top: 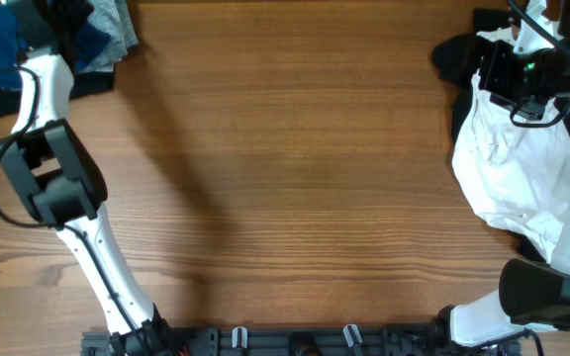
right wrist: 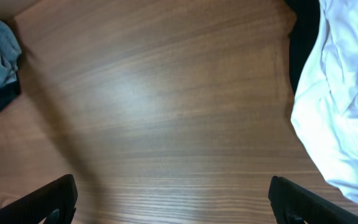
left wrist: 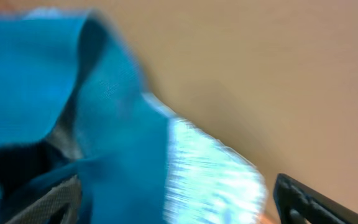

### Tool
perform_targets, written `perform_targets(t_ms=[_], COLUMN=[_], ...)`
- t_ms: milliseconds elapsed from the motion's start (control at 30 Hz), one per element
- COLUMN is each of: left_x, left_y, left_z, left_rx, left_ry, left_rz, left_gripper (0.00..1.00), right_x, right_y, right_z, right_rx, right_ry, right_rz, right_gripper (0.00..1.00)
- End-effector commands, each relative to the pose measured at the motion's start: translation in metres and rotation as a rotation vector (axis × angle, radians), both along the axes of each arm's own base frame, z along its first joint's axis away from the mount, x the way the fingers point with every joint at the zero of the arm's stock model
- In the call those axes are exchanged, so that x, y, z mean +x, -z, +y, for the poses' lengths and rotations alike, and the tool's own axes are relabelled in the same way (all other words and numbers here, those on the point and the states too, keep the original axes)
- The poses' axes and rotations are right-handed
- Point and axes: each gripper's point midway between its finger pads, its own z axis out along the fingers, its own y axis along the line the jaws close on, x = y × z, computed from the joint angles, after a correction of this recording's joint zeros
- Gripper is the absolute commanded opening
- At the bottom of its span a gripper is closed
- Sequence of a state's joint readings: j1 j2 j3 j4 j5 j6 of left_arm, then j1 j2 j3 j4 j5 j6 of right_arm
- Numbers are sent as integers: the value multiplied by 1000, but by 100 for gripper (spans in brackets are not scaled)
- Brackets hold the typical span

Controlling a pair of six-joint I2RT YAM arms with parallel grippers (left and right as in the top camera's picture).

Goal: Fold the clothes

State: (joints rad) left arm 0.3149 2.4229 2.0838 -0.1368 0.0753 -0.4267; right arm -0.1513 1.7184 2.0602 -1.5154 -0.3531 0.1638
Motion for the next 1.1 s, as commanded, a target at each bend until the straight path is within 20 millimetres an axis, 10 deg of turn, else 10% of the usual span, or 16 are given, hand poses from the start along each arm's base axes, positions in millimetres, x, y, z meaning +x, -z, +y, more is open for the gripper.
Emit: perform_targets(t_ms=[0,167,467,800,1067], left_x=[-28,-120,-253,-335,-419], left_y=[-131,-176,-215,-192,-212], left_z=[-50,-110,-154,-179,-205], left_rx=[-31,-200,-131,-196,-97], left_ry=[177,325,441,504,535], left_rz=[-129,53,249,494,391], left_gripper=[100,100,100,100,100], right_x=[13,26,-9,-103,-128], right_y=[-4,-15,-37,-83,-46], right_z=[-2,4,10,46,49], right_rx=[-8,38,-7,-55,-22], right_ry=[22,15,-71,-204,-148], right_rz=[-39,-107,-149,-271,-304], right_gripper=[99,99,88,84,84])
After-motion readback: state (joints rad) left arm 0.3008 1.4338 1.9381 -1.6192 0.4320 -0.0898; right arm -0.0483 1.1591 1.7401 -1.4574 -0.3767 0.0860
